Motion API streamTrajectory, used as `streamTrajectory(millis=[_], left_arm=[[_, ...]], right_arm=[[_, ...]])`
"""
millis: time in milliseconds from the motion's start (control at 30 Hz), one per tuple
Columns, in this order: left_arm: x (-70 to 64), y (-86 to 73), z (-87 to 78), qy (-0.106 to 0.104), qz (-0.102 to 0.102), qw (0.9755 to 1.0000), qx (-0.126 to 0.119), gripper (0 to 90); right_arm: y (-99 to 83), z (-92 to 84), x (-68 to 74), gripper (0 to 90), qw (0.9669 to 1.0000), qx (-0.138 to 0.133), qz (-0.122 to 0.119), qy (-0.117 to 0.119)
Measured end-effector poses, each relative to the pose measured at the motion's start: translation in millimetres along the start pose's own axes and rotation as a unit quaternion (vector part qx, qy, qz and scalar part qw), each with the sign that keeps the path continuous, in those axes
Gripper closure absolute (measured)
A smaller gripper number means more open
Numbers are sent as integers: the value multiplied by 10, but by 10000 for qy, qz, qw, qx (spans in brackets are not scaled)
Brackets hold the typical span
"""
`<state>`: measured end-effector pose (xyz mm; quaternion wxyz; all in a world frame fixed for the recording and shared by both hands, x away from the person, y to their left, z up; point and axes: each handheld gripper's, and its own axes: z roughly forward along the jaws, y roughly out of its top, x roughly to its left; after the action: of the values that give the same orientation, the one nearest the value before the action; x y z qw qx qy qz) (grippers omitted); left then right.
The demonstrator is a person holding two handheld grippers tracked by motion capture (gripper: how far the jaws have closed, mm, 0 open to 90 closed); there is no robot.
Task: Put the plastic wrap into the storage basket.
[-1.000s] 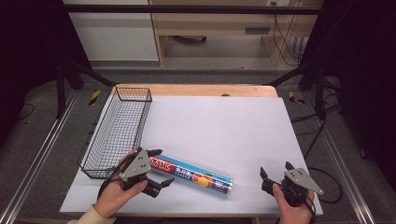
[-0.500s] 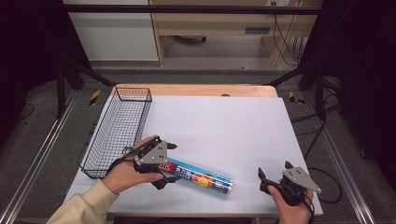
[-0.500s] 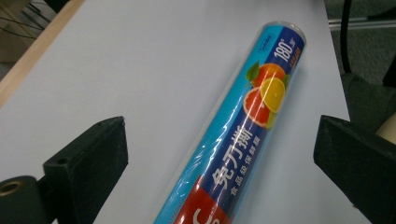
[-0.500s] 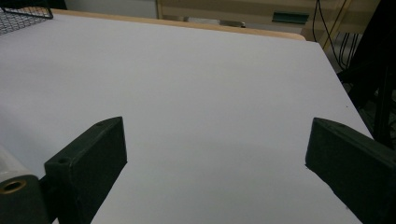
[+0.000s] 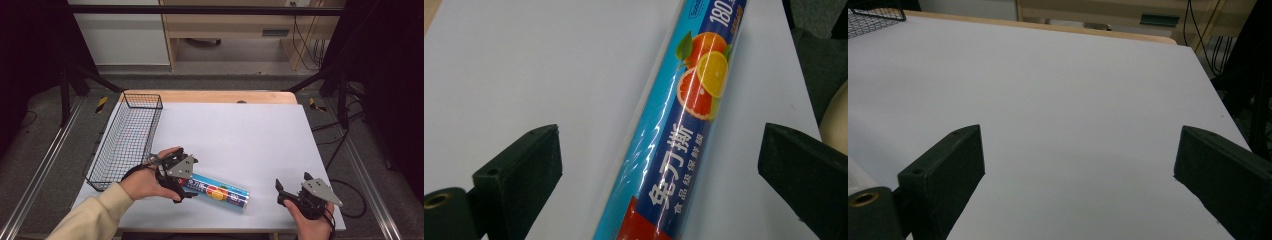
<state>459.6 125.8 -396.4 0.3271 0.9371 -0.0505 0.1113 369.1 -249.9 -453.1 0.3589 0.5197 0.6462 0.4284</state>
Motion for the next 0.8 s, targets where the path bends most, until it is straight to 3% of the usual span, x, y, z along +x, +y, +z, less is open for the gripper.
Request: streamTrajectory(millis=[367, 800], left_arm=[[51, -60, 246, -225, 330, 9981, 477, 61], [79, -113, 423, -453, 415, 9955, 718, 80]], right_arm=[[-7, 20, -1, 68, 10000, 81, 31, 46], [-9, 26, 8, 71, 9999, 99, 13, 89]])
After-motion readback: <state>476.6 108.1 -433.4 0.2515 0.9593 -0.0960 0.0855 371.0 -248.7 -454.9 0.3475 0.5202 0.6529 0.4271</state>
